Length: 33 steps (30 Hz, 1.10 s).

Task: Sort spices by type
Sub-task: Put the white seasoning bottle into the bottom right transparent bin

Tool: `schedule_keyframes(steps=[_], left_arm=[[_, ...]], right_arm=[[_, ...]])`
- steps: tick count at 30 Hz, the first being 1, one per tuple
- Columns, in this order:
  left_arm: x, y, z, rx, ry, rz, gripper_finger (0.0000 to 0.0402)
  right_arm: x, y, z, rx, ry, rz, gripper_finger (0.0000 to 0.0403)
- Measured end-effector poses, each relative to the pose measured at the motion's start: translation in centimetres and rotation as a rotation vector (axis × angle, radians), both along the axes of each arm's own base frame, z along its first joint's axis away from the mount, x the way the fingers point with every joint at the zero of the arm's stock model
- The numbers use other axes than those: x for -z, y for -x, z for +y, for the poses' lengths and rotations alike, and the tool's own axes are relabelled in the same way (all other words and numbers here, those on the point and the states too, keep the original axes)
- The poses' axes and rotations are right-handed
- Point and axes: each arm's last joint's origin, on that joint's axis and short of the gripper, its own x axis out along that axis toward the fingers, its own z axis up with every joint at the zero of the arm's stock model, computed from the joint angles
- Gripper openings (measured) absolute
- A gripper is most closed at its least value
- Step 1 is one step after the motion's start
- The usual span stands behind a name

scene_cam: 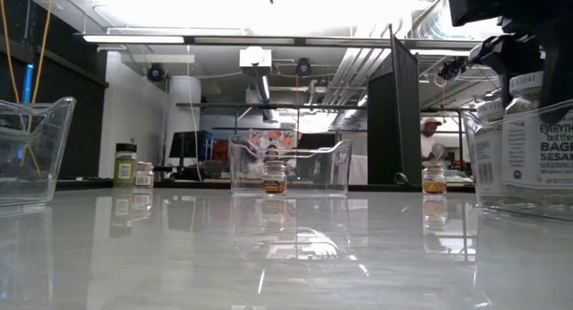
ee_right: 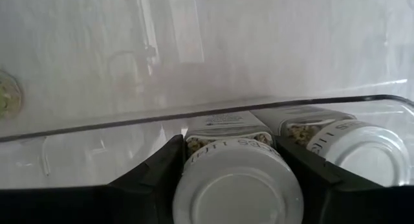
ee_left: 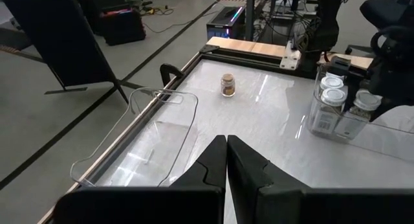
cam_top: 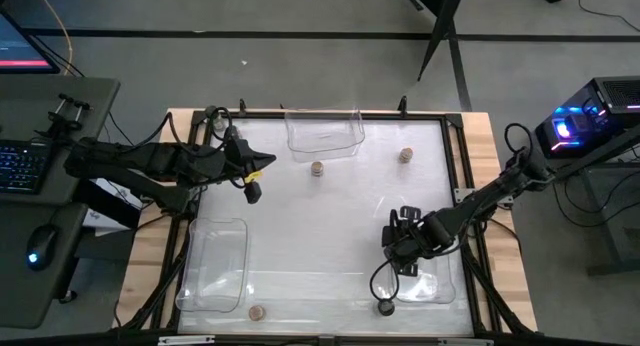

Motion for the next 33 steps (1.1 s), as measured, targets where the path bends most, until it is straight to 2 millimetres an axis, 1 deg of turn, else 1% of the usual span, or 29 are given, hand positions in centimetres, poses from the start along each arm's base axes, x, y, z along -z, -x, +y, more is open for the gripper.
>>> schedule_keyframes(steps=[1, 2, 5, 7, 11, 15, 17, 19, 25, 28, 31, 33], left_arm=[[0.0, 0.0, 0.0, 0.0, 0.0, 0.0, 0.0], [0.0, 0.0, 0.0, 0.0, 0.0, 0.0, 0.0], [0.0, 0.0, 0.0, 0.0, 0.0, 0.0, 0.0], [0.0, 0.0, 0.0, 0.0, 0.0, 0.0, 0.0], [0.0, 0.0, 0.0, 0.0, 0.0, 0.001, 0.0], [0.0, 0.0, 0.0, 0.0, 0.0, 0.001, 0.0], [0.0, 0.0, 0.0, 0.0, 0.0, 0.001, 0.0], [0.0, 0.0, 0.0, 0.0, 0.0, 0.001, 0.0], [0.0, 0.0, 0.0, 0.0, 0.0, 0.001, 0.0], [0.0, 0.0, 0.0, 0.0, 0.0, 0.002, 0.0], [0.1, 0.0, 0.0, 0.0, -0.002, 0.01, 0.0], [0.1, 0.0, 0.0, 0.0, -0.001, 0.009, 0.0]], right_arm=[[0.0, 0.0, 0.0, -0.001, 0.002, -0.001, 0.0193], [0.0, 0.0, 0.0, 0.0, 0.008, -0.005, 0.0202], [0.0, 0.0, -0.1, 0.003, 0.026, -0.012, 0.0253], [0.0, 0.0, -0.1, 0.007, 0.03, -0.014, 0.0276], [0.0, 0.0, -0.1, 0.01, 0.025, -0.017, 0.0283], [-0.1, 0.0, 0.0, 0.009, 0.01, -0.006, 0.0278], [-0.8, -0.2, 0.1, 0.002, 0.005, -0.007, 0.0273], [-1.8, -0.4, 0.2, -0.001, 0.006, -0.018, 0.0267], [-5.0, -0.7, 0.1, -0.032, 0.078, -0.056, 0.0253], [-6.4, -0.8, 0.2, -0.029, 0.067, -0.072, 0.0246], [-7.2, -0.7, 0.9, -0.056, 0.011, -0.068, 0.022], [-7.2, -0.4, 1.6, -0.087, -0.055, -0.05, 0.0182]])
